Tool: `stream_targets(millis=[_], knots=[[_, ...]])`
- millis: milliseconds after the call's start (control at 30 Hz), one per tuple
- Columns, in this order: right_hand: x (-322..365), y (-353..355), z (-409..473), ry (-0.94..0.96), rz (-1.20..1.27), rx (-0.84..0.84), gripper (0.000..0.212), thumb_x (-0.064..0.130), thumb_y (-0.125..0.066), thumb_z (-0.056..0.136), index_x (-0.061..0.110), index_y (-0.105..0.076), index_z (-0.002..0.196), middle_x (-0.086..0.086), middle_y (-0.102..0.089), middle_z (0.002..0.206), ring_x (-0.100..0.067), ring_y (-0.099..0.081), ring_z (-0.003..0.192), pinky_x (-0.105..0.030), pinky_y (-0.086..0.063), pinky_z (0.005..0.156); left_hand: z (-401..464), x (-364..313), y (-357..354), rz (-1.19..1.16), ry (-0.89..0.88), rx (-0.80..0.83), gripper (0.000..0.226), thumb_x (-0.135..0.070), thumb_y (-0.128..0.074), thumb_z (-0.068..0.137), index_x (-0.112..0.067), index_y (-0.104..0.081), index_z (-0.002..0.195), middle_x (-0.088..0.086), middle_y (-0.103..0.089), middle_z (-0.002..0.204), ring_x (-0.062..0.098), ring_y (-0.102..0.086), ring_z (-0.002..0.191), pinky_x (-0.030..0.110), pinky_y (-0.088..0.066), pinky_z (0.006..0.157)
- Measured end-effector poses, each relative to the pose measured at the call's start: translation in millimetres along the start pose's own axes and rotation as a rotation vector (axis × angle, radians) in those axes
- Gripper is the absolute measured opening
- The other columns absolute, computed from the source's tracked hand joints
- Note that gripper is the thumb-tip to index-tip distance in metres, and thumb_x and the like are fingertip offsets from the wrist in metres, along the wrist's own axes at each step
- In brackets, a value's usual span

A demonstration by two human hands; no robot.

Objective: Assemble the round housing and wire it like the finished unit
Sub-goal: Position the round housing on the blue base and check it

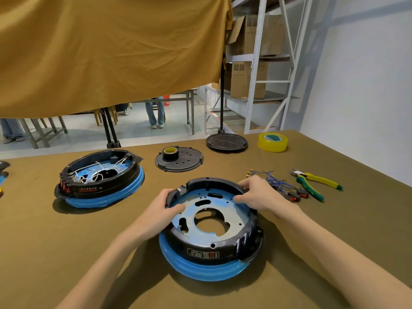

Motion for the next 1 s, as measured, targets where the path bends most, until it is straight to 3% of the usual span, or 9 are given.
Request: stream_targets(millis=[67,167,267,333,467,567,667,767,1000], knots=[[9,2,8,0.063,0.034,-0.023,0.017,0.026,-0.077,0.088,0.024,-0.077,0.104,0.009,-0.073,0.087,-0.009,-0.069,0.080,-0.012,-0.046,0.052,-14,12,5,-0.017,0.013,-0.036,0.041,-0.054,-0.062,0.094,-0.036,-0.043,0.127,-0.017,-0.059,0.115,-0.003,-0.064,0.095,0.016,-0.047,0.073],[24,6,17,0.106,0.114,-0.058,0.035,0.045,-0.080,0.086,0.021,-0.075,0.111,0.009,-0.071,0.092,0.001,-0.065,0.082,-0.008,-0.045,0.055,-27,24,15,0.001,0.053,-0.085,0.043,-0.072,-0.051,0.088,-0.037,-0.045,0.113,-0.009,-0.052,0.121,0.002,-0.060,0.099,0.027,-0.050,0.083],[23,10,13,0.075,0.073,-0.103,0.045,0.062,-0.063,0.092,0.020,-0.075,0.105,0.010,-0.069,0.085,0.003,-0.063,0.078,-0.015,-0.047,0.057,-24,24,33,0.111,0.057,-0.200,0.041,-0.063,-0.052,0.095,-0.033,-0.045,0.120,-0.004,-0.036,0.132,0.004,-0.054,0.099,0.035,-0.044,0.095],[11,5,5,0.025,0.007,-0.080,0.054,0.063,-0.050,0.099,0.016,-0.075,0.096,-0.002,-0.071,0.077,-0.007,-0.062,0.065,-0.023,-0.046,0.056,-14,8,38,0.130,-0.037,-0.248,0.045,-0.052,-0.057,0.098,-0.031,-0.045,0.135,-0.007,-0.037,0.139,0.005,-0.046,0.116,0.034,-0.039,0.104],[-10,-7,-8,-0.042,-0.053,0.005,0.049,0.050,-0.048,0.105,0.014,-0.052,0.071,0.000,-0.040,0.051,-0.012,-0.037,0.040,-0.024,-0.024,0.042,8,-23,23,0.169,-0.194,-0.152,0.048,-0.036,-0.057,0.102,-0.033,-0.044,0.148,-0.021,-0.044,0.142,0.000,-0.040,0.131,0.031,-0.036,0.111],[-4,-3,-6,-0.012,-0.031,0.025,0.047,0.046,-0.049,0.106,0.015,-0.050,0.070,-0.001,-0.039,0.054,-0.015,-0.037,0.047,-0.026,-0.026,0.047,13,-20,8,0.133,-0.195,-0.045,0.049,-0.024,-0.052,0.104,-0.038,-0.042,0.150,-0.015,-0.054,0.139,0.004,-0.052,0.125,0.032,-0.047,0.106],[4,0,-4,-0.005,-0.069,0.071,0.044,0.046,-0.049,0.106,0.015,-0.056,0.075,-0.007,-0.045,0.064,-0.020,-0.042,0.058,-0.031,-0.029,0.056,8,-11,6,0.091,-0.190,-0.096,0.050,-0.019,-0.045,0.106,-0.041,-0.040,0.151,-0.020,-0.054,0.138,-0.018,-0.051,0.113,0.006,-0.042,0.087],[12,6,-3,0.004,-0.107,0.064,0.047,0.045,-0.049,0.106,0.013,-0.048,0.071,-0.006,-0.039,0.062,-0.021,-0.037,0.056,-0.032,-0.025,0.056,8,-8,8,0.057,-0.179,-0.139,0.052,-0.017,-0.045,0.105,-0.042,-0.042,0.150,-0.021,-0.055,0.132,-0.025,-0.049,0.104,-0.002,-0.042,0.071],[12,7,-1,-0.050,-0.105,0.078,0.050,0.048,-0.048,0.106,0.005,-0.067,0.087,-0.009,-0.051,0.069,-0.023,-0.047,0.063,-0.030,-0.034,0.057,10,-7,7,0.039,-0.185,-0.135,0.053,-0.018,-0.049,0.103,-0.043,-0.041,0.149,-0.017,-0.058,0.134,-0.004,-0.055,0.116,0.010,-0.043,0.086]])
Point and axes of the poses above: each hand's wrist, its own z-axis towards the middle knuckle, its own y-axis out of the back of the hand, x = y × z, the point moved 9 cm from there along z, towards the middle knuckle
